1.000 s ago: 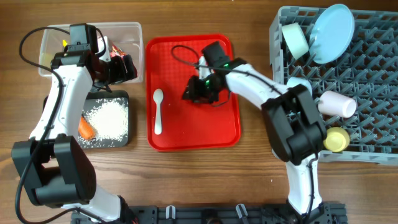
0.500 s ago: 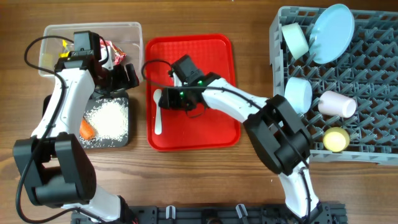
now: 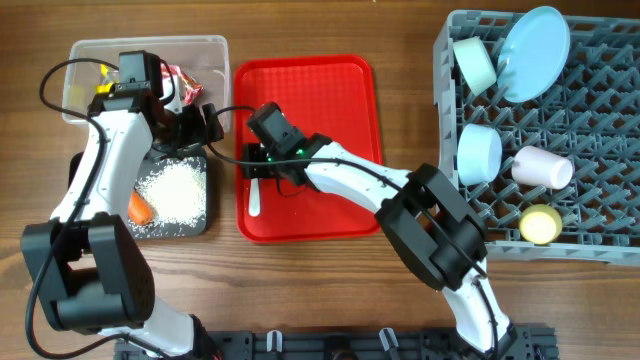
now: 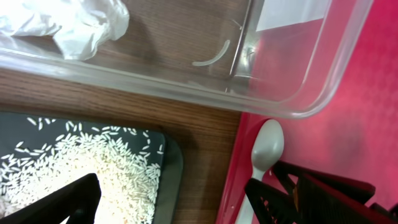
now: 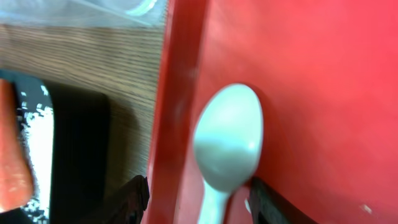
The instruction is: Sort waste into correct bins and load items into the dishwasher rack
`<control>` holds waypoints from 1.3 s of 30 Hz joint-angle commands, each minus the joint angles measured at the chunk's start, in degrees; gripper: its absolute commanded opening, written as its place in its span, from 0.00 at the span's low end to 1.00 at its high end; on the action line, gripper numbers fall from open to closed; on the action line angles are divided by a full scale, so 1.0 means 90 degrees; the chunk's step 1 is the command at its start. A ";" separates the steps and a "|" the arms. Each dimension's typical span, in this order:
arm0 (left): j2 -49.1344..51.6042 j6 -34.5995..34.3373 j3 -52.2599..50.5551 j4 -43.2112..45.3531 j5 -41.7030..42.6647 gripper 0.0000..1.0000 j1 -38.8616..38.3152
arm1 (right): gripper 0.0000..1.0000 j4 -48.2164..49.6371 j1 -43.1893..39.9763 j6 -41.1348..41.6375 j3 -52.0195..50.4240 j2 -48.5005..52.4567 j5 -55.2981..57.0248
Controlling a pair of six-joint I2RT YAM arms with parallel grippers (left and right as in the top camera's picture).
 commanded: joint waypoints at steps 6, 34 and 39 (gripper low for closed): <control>-0.0034 0.0010 -0.0080 -0.0250 -0.0102 1.00 0.0384 | 0.55 0.0427 0.0007 0.0124 -0.0112 0.0476 -0.0323; -0.0034 0.0010 -0.0080 -0.0243 -0.0102 1.00 0.0381 | 0.06 0.0430 -0.0699 -0.0024 -0.0112 0.0505 -0.1154; -0.0034 0.0010 -0.0080 -0.0243 -0.0104 1.00 0.0381 | 0.06 -0.0393 -0.1280 -0.0882 -0.0112 -0.0595 -0.1100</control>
